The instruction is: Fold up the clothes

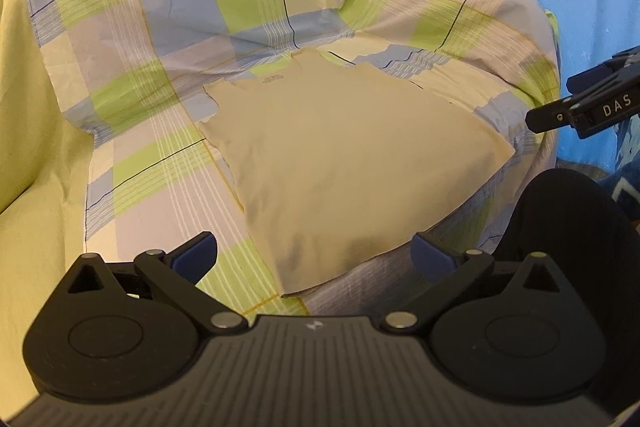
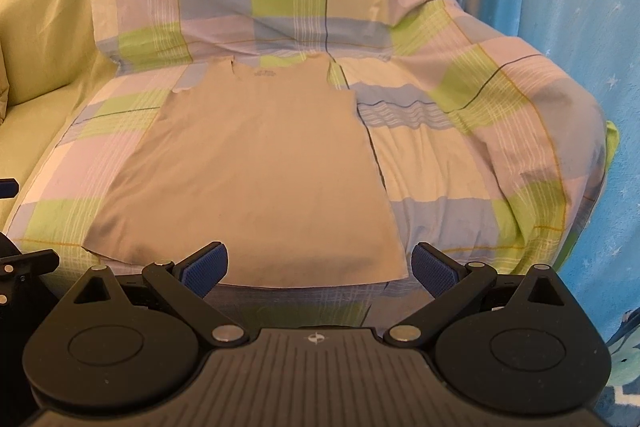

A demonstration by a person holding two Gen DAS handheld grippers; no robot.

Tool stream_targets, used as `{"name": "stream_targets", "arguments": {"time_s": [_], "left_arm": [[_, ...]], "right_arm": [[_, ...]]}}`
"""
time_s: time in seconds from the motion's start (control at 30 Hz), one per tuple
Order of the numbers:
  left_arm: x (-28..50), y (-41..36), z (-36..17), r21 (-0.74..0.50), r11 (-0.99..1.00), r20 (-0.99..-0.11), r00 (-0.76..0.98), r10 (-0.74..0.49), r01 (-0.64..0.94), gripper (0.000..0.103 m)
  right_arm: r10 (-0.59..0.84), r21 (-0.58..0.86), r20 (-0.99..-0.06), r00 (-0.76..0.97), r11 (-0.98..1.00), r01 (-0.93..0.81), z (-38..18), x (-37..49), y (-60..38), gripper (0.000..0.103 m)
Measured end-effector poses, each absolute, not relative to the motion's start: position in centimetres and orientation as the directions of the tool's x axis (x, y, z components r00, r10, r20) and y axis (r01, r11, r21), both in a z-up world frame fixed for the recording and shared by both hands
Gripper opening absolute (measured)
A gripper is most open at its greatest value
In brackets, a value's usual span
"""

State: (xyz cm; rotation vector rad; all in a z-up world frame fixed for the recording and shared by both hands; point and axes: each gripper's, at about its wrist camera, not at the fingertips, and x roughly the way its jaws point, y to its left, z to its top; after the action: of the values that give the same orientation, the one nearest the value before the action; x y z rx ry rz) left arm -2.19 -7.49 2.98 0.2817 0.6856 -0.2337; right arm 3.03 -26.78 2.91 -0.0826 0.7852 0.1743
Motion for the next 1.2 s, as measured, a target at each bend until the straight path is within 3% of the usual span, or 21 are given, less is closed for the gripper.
{"name": "stream_targets", "arguments": {"time_s": [0.27, 0.67, 0.97, 1.1, 1.2], "left_arm": [[-1.9, -7.5, 2.1, 0.213, 0.923, -0.655, 0.748, -0.108, 0.32, 0.102], [-1.6, -8.4, -0.4, 0.407, 0.794, -0.646, 0.757, -0.098, 0.451, 0.101], [-0.3, -8.0, -2.9, 0.476, 0.688, -0.676, 0.728, -0.112, 0.548, 0.087], [-0.1, -8.2, -4.5, 0.572, 0.543, -0.678, 0.727, -0.108, 0.615, 0.066], [-0.4, -8.4, -6.1, 0.639, 0.402, -0.677, 0.728, -0.112, 0.656, 0.057]], "right_arm": [[0.129, -0.009, -0.72, 0.682, 0.981, -0.195, 2.1, 4.1, -26.5, 0.101], [0.139, -0.019, -0.726, 0.673, 0.975, -0.222, 1.3, 5.4, -26.2, 0.101], [0.166, -0.024, -0.717, 0.677, 0.965, -0.262, 0.8, 5.9, -25.7, 0.101], [0.178, -0.026, -0.713, 0.678, 0.96, -0.28, 0.6, 6.1, -25.5, 0.101], [0.188, -0.028, -0.71, 0.679, 0.956, -0.293, 0.4, 6.3, -25.3, 0.101]]}}
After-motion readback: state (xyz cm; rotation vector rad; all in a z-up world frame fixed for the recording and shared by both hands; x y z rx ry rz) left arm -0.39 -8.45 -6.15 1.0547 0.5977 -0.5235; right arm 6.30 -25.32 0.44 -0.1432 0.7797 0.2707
